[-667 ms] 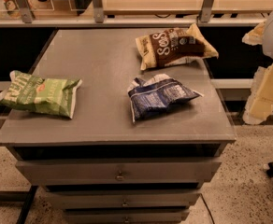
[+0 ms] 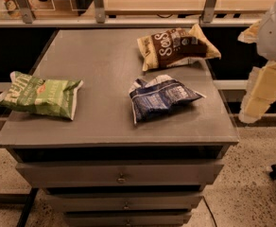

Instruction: Move blue chip bag near green jalapeno chip bag

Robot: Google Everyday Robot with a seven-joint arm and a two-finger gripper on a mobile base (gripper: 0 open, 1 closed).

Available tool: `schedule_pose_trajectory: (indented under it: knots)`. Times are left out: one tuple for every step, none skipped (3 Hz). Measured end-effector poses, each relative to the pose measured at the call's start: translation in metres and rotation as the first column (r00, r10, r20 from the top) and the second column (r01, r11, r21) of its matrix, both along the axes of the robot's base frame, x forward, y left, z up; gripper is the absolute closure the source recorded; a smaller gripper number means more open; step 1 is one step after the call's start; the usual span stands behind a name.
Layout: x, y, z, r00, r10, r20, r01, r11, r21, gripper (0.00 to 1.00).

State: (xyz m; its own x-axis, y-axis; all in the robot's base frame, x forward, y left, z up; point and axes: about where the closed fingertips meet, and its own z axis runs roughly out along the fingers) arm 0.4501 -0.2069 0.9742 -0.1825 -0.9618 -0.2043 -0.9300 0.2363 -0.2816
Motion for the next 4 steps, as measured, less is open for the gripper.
schedule_pose_trajectory:
  knots:
    - [0.027, 0.026, -0.022, 0.9925, 0.121, 0.019, -0.12, 0.991, -0.056, 0.0]
    - [0.051, 0.055, -0.05, 0.9697, 0.244, 0.009, -0.241, 0.963, -0.124, 0.0]
    - [0.068, 0.078, -0.084, 0.9378, 0.343, -0.052, -0.347, 0.925, -0.156, 0.0]
    - [0.084, 0.089, -0.11, 0.9187, 0.382, -0.101, -0.393, 0.907, -0.15, 0.0]
